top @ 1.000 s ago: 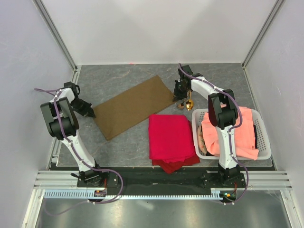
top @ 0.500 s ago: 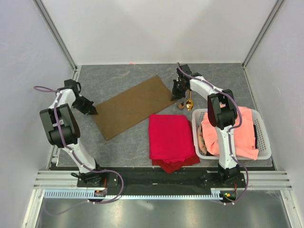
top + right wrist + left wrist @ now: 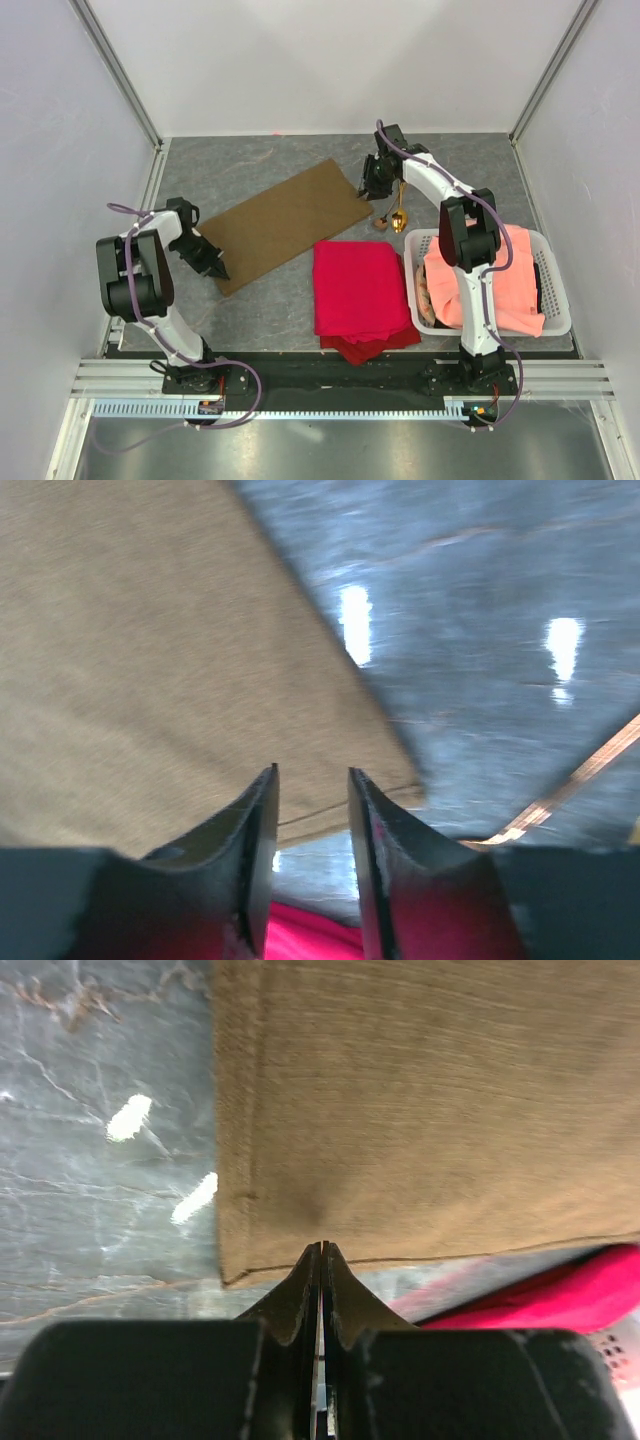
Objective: Fold the napkin into a case and place the utensils inside
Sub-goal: Smooth out the rectangle-folded napkin at the center of the board.
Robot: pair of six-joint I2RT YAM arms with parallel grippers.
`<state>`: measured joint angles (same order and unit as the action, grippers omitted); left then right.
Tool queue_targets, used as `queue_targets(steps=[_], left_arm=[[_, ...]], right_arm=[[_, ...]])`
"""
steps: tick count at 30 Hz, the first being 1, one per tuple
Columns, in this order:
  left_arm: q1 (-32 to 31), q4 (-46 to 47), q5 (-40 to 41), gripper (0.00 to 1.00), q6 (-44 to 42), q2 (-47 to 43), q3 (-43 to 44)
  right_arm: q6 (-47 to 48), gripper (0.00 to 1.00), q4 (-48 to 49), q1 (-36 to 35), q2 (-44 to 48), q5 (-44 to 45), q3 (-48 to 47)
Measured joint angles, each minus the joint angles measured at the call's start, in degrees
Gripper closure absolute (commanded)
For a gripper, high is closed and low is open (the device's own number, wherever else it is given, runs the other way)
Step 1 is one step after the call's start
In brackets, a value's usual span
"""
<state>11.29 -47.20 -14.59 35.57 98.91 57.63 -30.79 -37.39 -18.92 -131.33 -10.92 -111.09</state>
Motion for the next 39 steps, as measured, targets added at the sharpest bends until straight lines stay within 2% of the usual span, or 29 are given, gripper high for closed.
queue_targets(steps=[11,16,26,39], left_arm=[[1.9,-3.8,6.8,0.93,-5.1,5.5,6.6],[2.2,-4.2,9.7,0.89,-6.4,4.4,8.5],[-2.1,-4.0,6.5,0.89,-6.1,-3.7,7.8],[-3.7,-4.1,3.9,0.88,-5.4,-6.3,6.5]], right_arm=[[5.0,0.44,-4.5,1.7,0.0,3.8,-2.0],[7.0,0.46,-5.7,0.5,0.0,2.7,-2.0],[11.6,0.54,-7.1,-2.6,0.0,4.5,0.8],[15.7,0.52,-7.4,-7.1,-0.9,11.5,1.0]])
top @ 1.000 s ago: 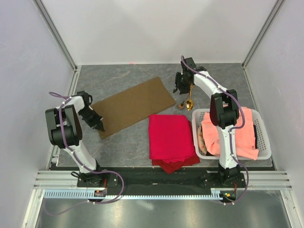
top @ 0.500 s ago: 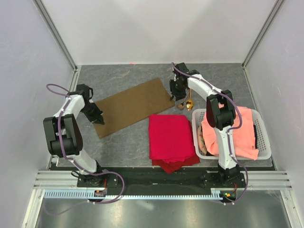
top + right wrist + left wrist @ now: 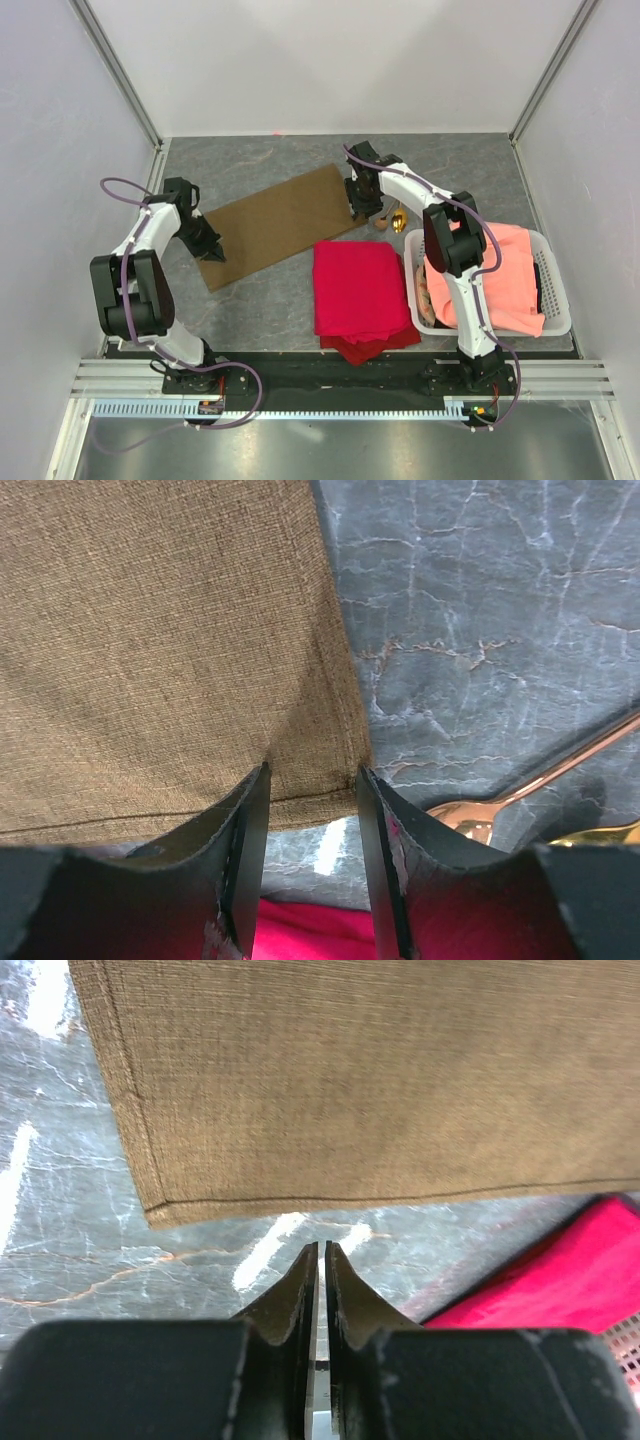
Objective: Fold the napkin into a case and place the utensils inside
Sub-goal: Smooth out the rectangle-folded napkin at the center of the board, then pick up the rectangle-folded napkin from the center of the board.
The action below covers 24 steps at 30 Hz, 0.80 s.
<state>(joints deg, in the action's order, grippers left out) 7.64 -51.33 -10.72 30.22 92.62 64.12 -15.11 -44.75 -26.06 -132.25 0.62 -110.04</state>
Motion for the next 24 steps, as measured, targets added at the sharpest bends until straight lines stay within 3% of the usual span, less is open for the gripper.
queue_targets(steps=[6,15,24], left_arm=[[-0.4,0.0,-1.2,0.88,0.2,-2.2,0.0],[-1.0,-0.1,-2.0,0.88,0.4,-2.4,0.0],[-4.1,0.0,-3.4,0.88,1.4,-2.6,-1.9]], right_arm=[[0.7,0.51,0.1,-0.1,-0.1,1.3,0.1],[0.0,0.39,-0.3,-0.5,0.0,3.2,-1.0],[1.0,0.41,0.7,-0.4,-3.7,5.4,-12.1]])
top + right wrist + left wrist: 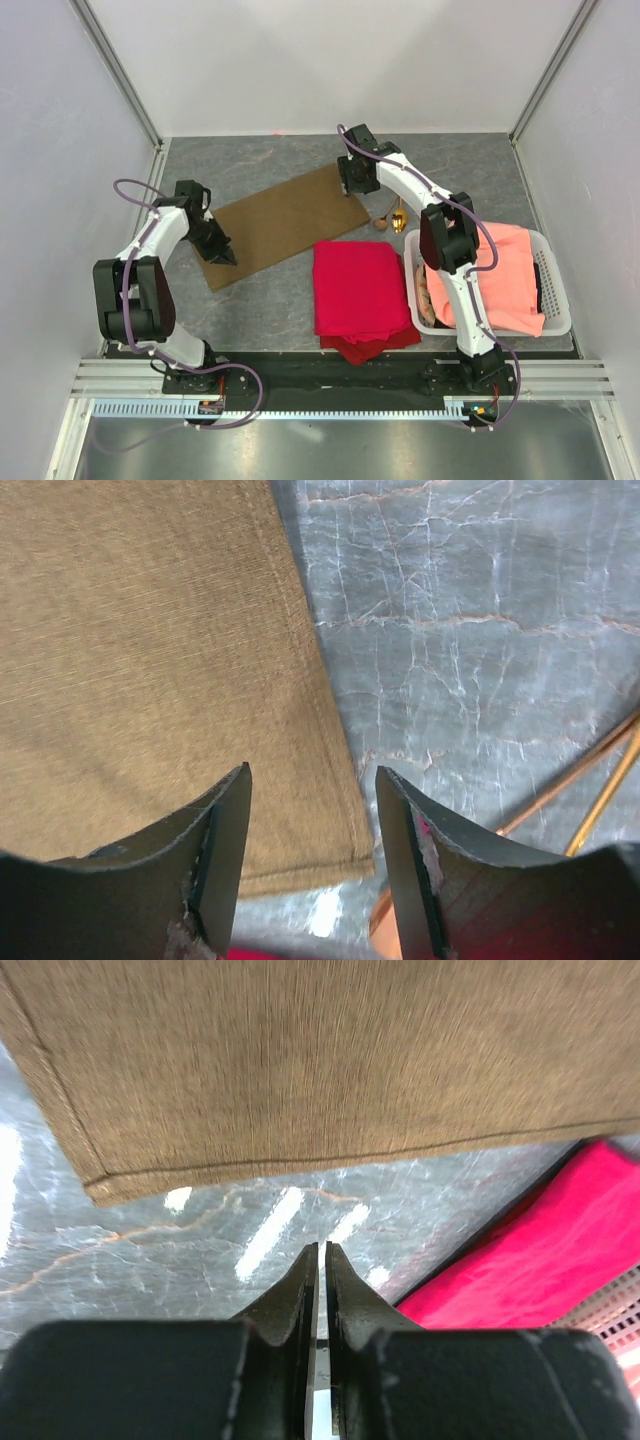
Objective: Fold the napkin into a case and place the utensils inside
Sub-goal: Pick up the rectangle-folded napkin from the center of the board.
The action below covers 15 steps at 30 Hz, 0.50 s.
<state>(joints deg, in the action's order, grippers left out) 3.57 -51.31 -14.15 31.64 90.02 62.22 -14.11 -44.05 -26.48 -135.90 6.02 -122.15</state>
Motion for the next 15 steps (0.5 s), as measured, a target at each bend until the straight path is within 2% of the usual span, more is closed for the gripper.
queue_targets(steps=[6,15], left_arm=[[-0.7,0.0,-0.2,0.88,0.1,-1.8,-2.7],[-0.8,0.0,-1.0,0.88,0.1,-3.8,-4.4]], right_arm=[[1.0,0.49,0.2,0.0,-3.6,0.4,-0.8],[0.7,0.55,0.8,-0.3,-4.7,0.8,-0.6]])
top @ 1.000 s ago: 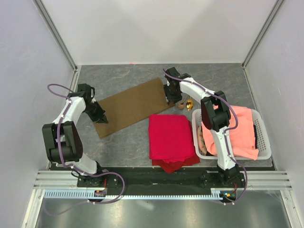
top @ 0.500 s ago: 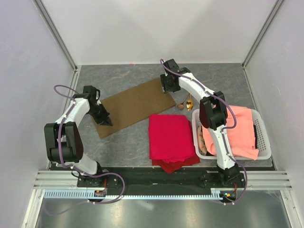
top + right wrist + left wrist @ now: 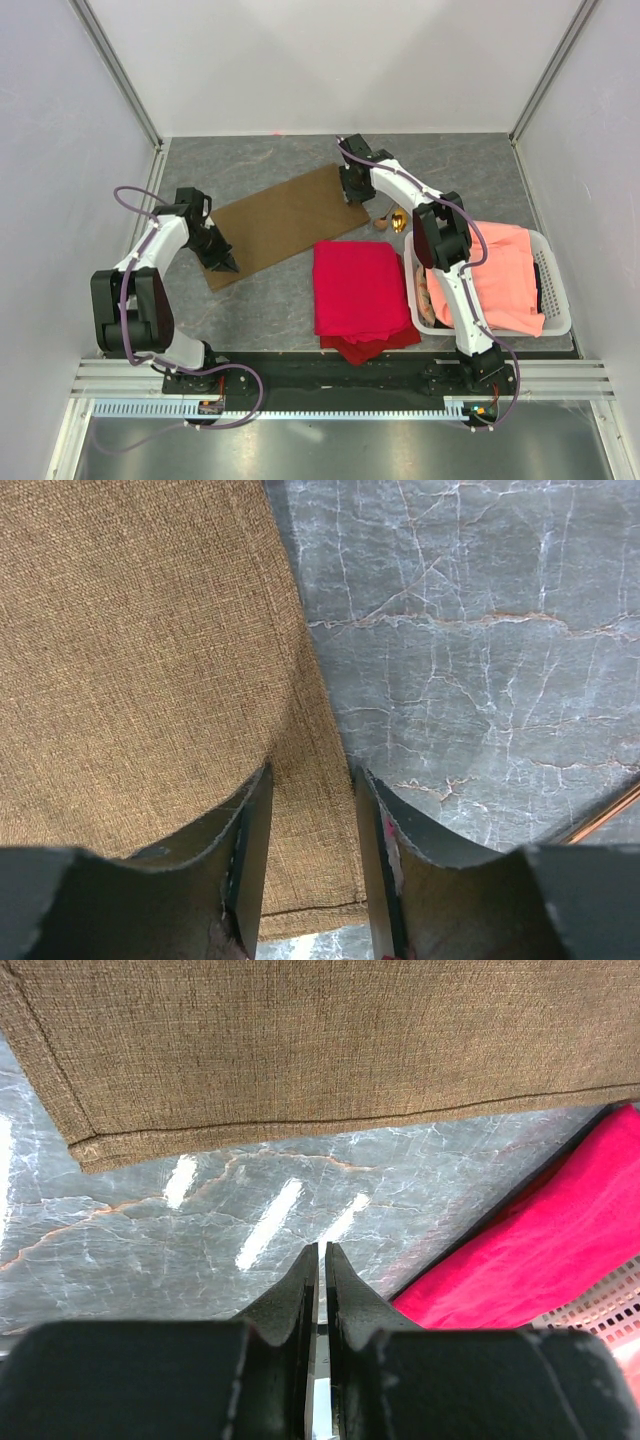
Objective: Fold the napkin into a case and place the utensils inside
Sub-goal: Pick up the rectangle-folded napkin from the center of the board.
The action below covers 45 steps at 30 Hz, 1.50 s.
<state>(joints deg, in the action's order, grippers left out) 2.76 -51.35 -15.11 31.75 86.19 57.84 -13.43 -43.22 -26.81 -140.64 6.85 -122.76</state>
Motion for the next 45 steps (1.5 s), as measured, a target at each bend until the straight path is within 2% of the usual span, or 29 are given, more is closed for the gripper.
queue_targets(steps=[4,7,13,14,15,26,39,45], left_arm=[[0.0,0.0,0.0,0.88,0.0,-0.6,-0.1],[0.0,0.0,0.0,0.88,0.0,-1.0,-0.1],[0.0,0.0,0.0,0.88,0.0,-1.8,-0.1],[0.0,0.0,0.0,0.88,0.0,-2.0,-0.1],[0.0,0.0,0.0,0.88,0.0,-2.2,-0.1],[0.0,0.7,-2.6,0.88,2.6,-1.1,0.1],[-0.3,3.9,-6.4,0.88,7.3,14.7,11.9],[-2.9,8.3,-9.9,0.89,13.0,20.7,17.9]], right_arm=[[-0.5,0.60,1.5,-0.4,0.4,1.0,1.6],[-0.6,0.68,3.1,-0.4,1.1,0.7,3.2],[0.2,0.89,5.0,0.2,1.8,-1.6,4.9],[0.3,0.97,5.2,0.5,1.9,-2.3,5.0],[0.5,1.00,5.3,0.7,1.9,-3.0,5.1],[3.7,1.00,5.2,1.8,2.5,-6.5,5.2],[6.7,1.00,3.4,3.3,7.6,-5.9,6.0],[7.7,1.00,3.6,4.7,10.2,-6.0,6.3]])
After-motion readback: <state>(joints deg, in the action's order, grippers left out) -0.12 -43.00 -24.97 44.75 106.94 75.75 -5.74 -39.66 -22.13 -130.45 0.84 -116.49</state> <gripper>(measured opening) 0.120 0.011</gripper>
